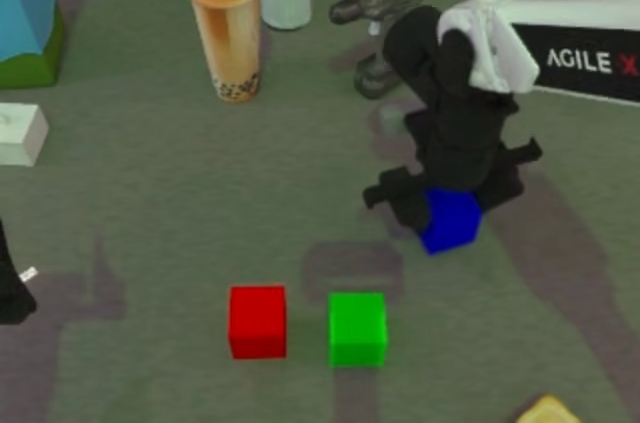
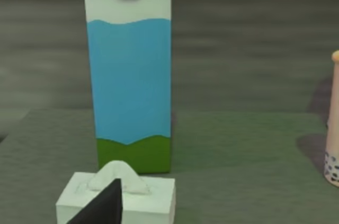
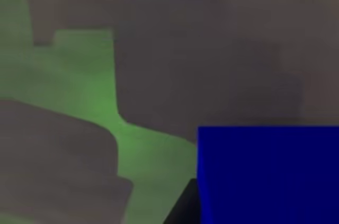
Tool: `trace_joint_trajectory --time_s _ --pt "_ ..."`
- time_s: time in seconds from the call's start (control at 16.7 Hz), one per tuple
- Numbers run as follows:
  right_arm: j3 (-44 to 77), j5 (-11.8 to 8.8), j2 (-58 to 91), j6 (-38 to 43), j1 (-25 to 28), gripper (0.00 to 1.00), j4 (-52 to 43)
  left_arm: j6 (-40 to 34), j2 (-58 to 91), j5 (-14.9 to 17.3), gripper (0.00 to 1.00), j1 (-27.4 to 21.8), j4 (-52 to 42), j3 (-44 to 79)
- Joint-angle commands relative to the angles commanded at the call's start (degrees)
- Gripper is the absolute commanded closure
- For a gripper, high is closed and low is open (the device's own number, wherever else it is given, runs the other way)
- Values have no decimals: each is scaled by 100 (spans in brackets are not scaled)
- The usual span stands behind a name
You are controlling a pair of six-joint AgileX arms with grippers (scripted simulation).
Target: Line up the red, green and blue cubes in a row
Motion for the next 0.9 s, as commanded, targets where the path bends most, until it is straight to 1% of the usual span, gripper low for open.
trace_joint_trajectory --time_s 0.24,0.6,0.78,0.9 --pt "486 -1 -291 2 15 100 -826 0 0 0 0 0 0 0" --pt "530 -3 -347 25 -5 100 -898 0 0 0 0 0 0 0" --pt "215 4 -622 410 177 100 -855 0 0 0 0 0 0 0" --pt "-183 10 -954 955 391 100 -809 0 0 0 0 0 0 0"
